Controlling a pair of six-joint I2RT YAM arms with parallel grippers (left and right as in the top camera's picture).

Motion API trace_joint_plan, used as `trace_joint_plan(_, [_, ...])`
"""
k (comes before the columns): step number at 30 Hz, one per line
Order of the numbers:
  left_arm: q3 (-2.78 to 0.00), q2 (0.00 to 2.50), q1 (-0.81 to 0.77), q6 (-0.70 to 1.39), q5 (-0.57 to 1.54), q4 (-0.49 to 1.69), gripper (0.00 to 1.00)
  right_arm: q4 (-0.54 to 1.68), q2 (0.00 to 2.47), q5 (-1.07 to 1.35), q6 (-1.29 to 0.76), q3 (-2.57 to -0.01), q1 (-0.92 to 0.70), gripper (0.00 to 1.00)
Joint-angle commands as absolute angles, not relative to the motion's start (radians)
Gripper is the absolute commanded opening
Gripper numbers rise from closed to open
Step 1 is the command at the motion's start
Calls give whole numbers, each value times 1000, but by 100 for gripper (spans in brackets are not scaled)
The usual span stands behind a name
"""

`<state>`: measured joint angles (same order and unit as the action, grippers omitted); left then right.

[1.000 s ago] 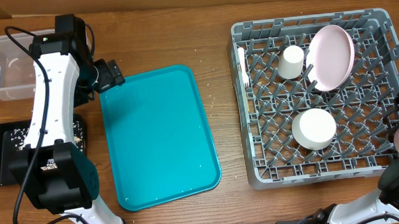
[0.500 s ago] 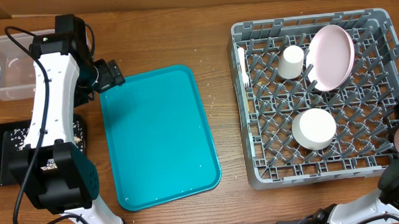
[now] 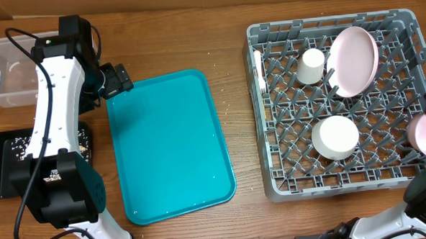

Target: Sort waste into correct bins and load items into the dishwasher rack

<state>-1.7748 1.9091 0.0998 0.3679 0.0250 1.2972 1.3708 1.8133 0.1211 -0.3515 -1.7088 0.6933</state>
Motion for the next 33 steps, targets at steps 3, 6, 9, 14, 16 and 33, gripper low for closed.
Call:
trace_joint_plan(3, [-1794, 1890, 95, 382, 19, 1297, 100, 1295, 1814, 537, -190, -1740, 715, 6])
trace_joint_plan(6, [-1794, 1890, 98, 382, 18, 1297, 100, 1252, 1814, 629, -159, -1740, 721, 4])
trace_joint_plan(9, [-1794, 1890, 98, 382, 19, 1297, 100, 1203, 1814, 729, -140, -1740, 725, 4])
trace_joint_plan(14, [-1794, 1890, 97, 382, 19, 1297, 100, 1094, 1814, 950, -136, -1740, 733, 4])
trace_joint_plan(16, [-1794, 1890, 97, 382, 19, 1297, 100, 1064, 1814, 990, -134, -1740, 733, 4])
trace_joint_plan(33, [-1794, 1890, 97, 382, 19, 1297, 100, 554, 1814, 1330, -191, -1333, 768, 4])
